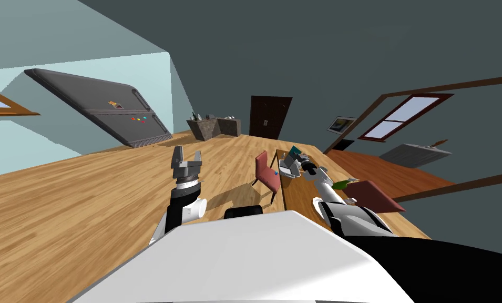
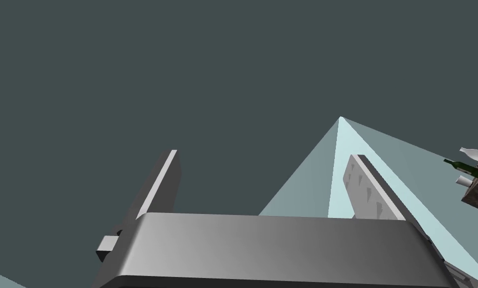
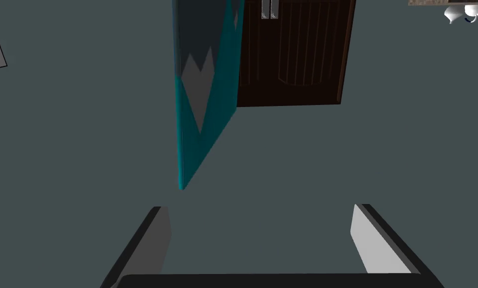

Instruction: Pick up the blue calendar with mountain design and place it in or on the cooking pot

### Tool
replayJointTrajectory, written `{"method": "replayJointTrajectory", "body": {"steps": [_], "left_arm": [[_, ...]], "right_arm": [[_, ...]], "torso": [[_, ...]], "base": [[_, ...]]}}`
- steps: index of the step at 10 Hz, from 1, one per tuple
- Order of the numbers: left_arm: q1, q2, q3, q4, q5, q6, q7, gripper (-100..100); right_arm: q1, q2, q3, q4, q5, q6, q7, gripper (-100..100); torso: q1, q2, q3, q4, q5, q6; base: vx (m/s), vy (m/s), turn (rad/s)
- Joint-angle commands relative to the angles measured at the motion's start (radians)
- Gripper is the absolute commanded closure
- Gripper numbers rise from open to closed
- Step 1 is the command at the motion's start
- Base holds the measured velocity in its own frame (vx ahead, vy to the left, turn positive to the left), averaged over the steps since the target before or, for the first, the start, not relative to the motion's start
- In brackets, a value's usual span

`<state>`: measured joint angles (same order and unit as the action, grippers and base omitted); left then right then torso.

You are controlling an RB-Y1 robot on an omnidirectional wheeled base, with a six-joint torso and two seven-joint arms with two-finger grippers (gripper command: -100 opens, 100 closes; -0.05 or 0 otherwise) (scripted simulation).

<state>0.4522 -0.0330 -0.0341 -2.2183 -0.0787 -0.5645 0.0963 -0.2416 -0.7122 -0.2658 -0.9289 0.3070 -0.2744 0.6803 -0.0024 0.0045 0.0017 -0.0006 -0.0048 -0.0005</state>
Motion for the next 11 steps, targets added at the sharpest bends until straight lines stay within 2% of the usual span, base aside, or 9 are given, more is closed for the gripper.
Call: {"method": "replayJointTrajectory", "body": {"steps": [1,3,4,5,6,11], "left_arm": [[0.0,0.0,0.0,0.0,0.0,0.0,0.0,0],[0.0,0.0,0.0,0.0,0.0,0.0,0.0,0],[0.0,0.0,0.0,0.0,0.0,0.0,0.0,0],[0.0,0.0,0.0,0.0,0.0,0.0,0.0,0],[0.0,0.0,0.0,0.0,0.0,0.0,0.0,0],[0.0,0.0,0.0,0.0,0.0,0.0,0.0,0]], "right_arm": [[-0.002,-0.027,0.01,-0.013,-0.005,0.028,-0.025,-100],[-0.016,-0.056,0.023,-0.014,-0.008,0.054,-0.046,-100],[-0.029,-0.085,0.035,-0.015,-0.012,0.08,-0.068,-100],[-0.021,-0.071,0.029,-0.017,-0.01,0.065,-0.055,-100],[-0.022,-0.073,0.03,-0.017,-0.011,0.07,-0.059,0],[-0.022,-0.073,0.03,-0.017,-0.011,0.069,-0.059,0]], "torso": [[0.0,0.0,0.0,0.0,0.0,0.0],[0.0,-0.001,-0.001,0.0,0.0,0.0],[0.0,-0.002,-0.001,0.0,0.0,0.0],[0.0,-0.001,-0.001,0.0,0.0,0.0],[-0.001,-0.003,-0.001,-0.001,0.0,0.0],[-0.002,-0.006,-0.003,-0.001,-0.001,0.0]], "base": [[-0.074,0.015,0.036],[-0.057,0.012,0.059],[-0.077,0.023,0.102],[-0.037,0.01,0.02],[-0.006,0.002,-0.005],[0.0,0.0,0.0]]}}
